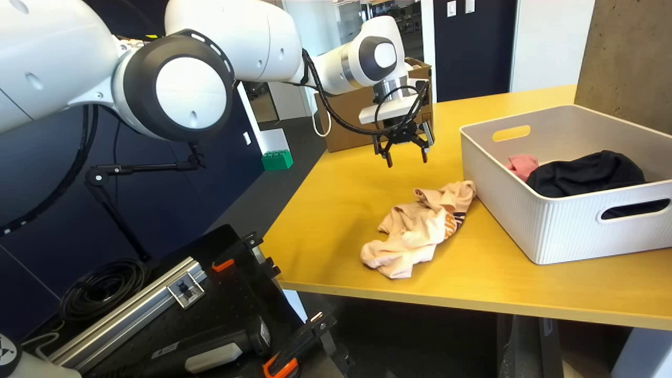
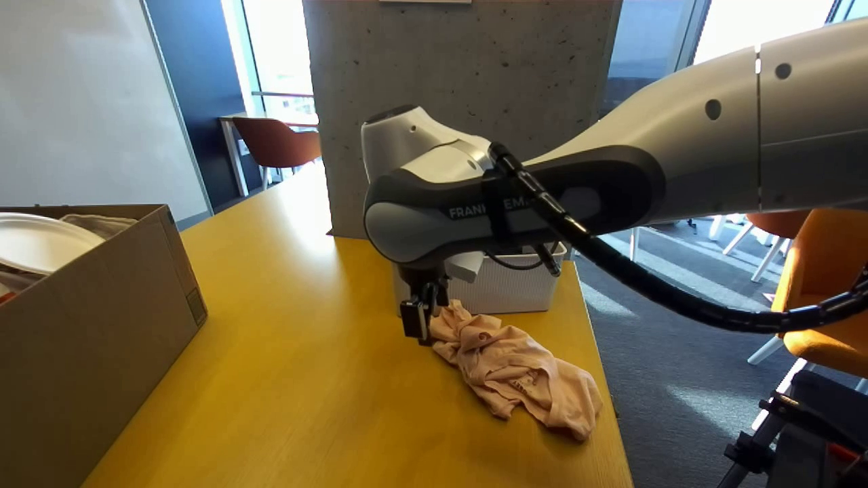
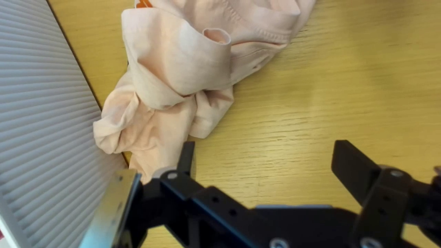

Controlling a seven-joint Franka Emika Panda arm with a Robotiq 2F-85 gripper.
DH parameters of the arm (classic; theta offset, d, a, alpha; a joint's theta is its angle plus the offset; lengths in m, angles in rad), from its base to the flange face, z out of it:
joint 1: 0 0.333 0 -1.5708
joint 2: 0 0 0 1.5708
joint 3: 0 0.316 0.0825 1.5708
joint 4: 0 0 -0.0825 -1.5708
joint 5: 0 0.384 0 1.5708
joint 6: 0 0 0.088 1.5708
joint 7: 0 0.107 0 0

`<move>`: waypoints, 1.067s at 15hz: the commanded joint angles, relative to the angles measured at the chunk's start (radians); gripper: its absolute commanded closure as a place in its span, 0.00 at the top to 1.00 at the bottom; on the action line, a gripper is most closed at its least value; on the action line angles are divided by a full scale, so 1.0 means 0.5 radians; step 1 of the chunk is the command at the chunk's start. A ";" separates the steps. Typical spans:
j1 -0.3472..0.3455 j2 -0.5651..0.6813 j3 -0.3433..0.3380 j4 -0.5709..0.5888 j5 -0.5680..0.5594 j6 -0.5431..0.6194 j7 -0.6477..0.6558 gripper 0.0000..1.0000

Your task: Remove the peach shirt from the basket

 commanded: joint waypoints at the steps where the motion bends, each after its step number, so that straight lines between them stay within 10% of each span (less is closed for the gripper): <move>1: 0.000 0.008 -0.001 0.018 0.001 -0.012 -0.002 1.00; 16: 0.289 -0.003 -0.010 0.033 -0.009 -0.203 0.406 1.00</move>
